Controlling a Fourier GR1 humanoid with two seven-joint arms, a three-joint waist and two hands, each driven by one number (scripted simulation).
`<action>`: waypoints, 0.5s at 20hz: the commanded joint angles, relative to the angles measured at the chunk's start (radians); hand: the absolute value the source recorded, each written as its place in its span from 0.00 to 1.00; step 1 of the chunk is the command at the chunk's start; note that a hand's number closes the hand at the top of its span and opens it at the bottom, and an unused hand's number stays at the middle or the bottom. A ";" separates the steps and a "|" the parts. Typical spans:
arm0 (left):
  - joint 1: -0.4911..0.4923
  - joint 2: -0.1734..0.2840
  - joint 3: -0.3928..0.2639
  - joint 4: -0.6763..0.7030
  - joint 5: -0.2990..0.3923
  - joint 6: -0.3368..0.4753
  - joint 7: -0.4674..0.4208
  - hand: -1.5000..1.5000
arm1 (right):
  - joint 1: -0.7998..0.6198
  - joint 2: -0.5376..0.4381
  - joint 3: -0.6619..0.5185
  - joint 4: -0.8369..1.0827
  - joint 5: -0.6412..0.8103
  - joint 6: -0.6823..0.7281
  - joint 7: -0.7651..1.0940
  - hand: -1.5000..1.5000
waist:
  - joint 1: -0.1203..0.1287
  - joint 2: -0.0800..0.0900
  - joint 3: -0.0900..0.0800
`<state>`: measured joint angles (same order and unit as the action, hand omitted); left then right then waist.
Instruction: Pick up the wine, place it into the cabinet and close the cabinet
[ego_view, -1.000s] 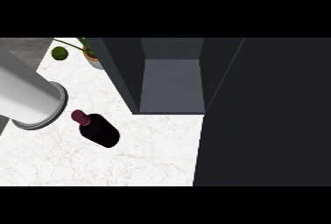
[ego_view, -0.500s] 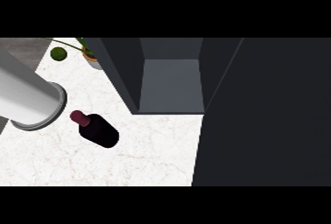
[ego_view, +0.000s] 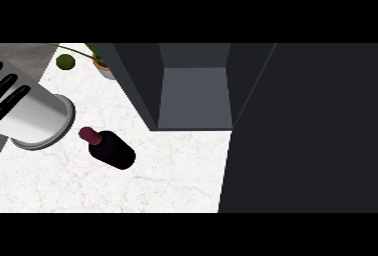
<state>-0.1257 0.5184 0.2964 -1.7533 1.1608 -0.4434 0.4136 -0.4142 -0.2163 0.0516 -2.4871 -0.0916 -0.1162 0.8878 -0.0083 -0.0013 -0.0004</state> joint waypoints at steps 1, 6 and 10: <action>-0.037 -0.057 -0.033 0.022 -0.126 0.026 -0.049 0.00 | -0.032 -0.017 -0.063 -0.100 -0.114 0.004 0.066 0.00 | -0.001 0.000 0.000; -0.044 -0.035 0.003 0.135 -0.146 -0.056 -0.060 0.00 | -0.168 -0.049 -0.061 -0.121 -0.078 -0.047 0.224 0.00 | -0.002 -0.002 -0.001; -0.043 -0.071 -0.028 0.130 -0.191 -0.047 -0.066 0.00 | -0.183 -0.051 -0.055 -0.119 -0.077 -0.054 0.253 0.00 | 0.000 -0.003 -0.001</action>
<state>-0.1634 0.4658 0.2830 -1.6360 1.0101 -0.4906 0.3528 -0.5394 -0.2494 0.0143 -2.4931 -0.0948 -0.1349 0.9978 -0.0100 -0.0028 -0.0005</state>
